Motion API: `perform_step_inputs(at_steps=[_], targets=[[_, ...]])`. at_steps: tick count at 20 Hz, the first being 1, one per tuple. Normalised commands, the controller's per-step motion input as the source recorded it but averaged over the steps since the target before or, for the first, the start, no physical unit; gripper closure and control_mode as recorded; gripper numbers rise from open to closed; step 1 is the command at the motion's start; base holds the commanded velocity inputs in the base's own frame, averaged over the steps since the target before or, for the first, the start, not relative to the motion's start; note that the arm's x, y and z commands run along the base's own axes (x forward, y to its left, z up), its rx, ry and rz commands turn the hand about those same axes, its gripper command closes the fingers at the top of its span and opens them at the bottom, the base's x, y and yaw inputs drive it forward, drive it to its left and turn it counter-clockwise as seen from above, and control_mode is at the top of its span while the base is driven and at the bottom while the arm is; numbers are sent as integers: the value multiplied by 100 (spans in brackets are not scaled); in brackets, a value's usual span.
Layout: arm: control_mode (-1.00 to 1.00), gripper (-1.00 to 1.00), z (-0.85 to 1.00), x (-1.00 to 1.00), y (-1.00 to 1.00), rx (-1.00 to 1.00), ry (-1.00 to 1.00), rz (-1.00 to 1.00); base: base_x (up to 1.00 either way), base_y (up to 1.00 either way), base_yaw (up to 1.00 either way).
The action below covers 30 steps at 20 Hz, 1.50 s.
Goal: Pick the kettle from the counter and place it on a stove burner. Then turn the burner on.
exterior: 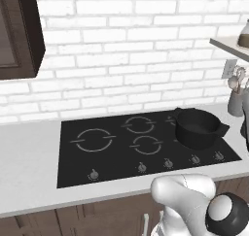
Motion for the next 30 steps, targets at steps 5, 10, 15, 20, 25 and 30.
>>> perform_step_inputs(at_steps=[5,10,15,20,25,30], targets=[[-100,-100,0,5,-100,19,0,-43,0,0,0],[-100,-100,0,5,-100,24,2,-41,0,0,0],[-100,-100,-19,9,-97,30,11,-22,0,0,0],[-100,-100,-3,12,-13,20,9,-12,0,0,0],[-100,-100,-8,1,0,14,17,-7,0,0,0],[-100,-100,-38,0,0,18,13,-8,0,0,0]])
